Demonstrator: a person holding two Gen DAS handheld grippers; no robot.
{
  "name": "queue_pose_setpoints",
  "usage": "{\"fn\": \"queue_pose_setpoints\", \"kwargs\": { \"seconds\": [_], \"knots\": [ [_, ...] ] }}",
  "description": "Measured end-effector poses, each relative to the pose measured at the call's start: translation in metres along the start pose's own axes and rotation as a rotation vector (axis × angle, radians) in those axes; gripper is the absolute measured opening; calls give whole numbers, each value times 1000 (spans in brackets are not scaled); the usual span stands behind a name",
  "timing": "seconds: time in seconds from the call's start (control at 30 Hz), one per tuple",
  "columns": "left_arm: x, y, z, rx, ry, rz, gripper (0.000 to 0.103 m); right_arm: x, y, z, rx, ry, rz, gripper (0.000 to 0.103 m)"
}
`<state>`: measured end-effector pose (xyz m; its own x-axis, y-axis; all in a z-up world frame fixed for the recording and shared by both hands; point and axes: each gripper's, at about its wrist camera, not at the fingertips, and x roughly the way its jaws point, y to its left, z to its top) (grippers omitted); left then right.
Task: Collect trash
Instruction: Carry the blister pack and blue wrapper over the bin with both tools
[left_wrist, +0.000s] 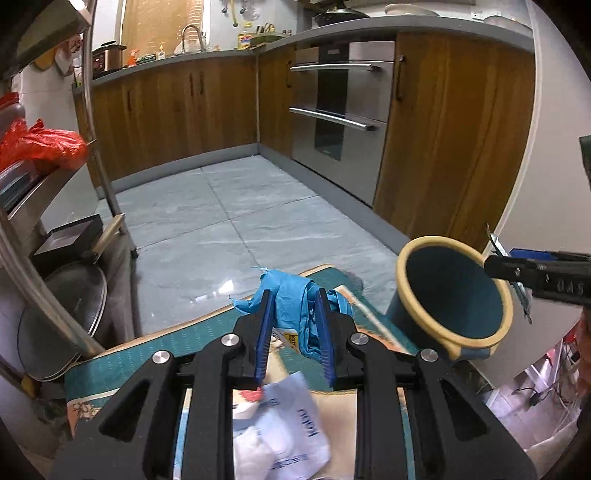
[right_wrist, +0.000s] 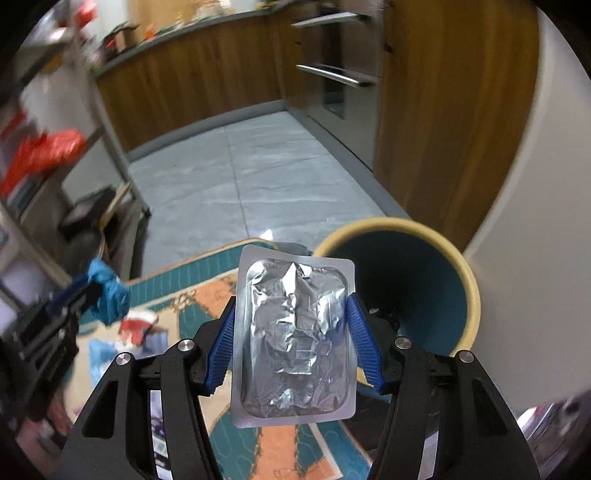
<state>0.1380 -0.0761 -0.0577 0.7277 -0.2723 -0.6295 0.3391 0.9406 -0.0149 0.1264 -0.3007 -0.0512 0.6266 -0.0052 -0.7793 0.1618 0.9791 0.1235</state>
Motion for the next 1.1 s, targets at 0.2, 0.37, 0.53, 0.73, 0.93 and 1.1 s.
{"fn": "queue_pose_setpoints", "kwargs": {
  "seconds": [0.2, 0.37, 0.53, 0.73, 0.93, 1.1],
  "knots": [
    [10, -33, 5, 25, 3, -45, 22, 15, -40, 5, 94, 28, -17, 59],
    [22, -75, 6, 97, 9, -85, 23, 29, -59, 6, 103, 59, -25, 59],
    [42, -109, 2, 143, 36, -117, 23, 37, -71, 6, 50, 65, -55, 59],
    [65, -131, 1, 152, 69, -144, 23, 45, -94, 7, 35, 79, -50, 59],
    [80, -150, -4, 171, 88, -174, 23, 55, -104, 5, 24, 105, -65, 60],
    [90, -161, -5, 178, 102, -190, 23, 58, -108, 2, 9, 115, -80, 60]
  ]
}}
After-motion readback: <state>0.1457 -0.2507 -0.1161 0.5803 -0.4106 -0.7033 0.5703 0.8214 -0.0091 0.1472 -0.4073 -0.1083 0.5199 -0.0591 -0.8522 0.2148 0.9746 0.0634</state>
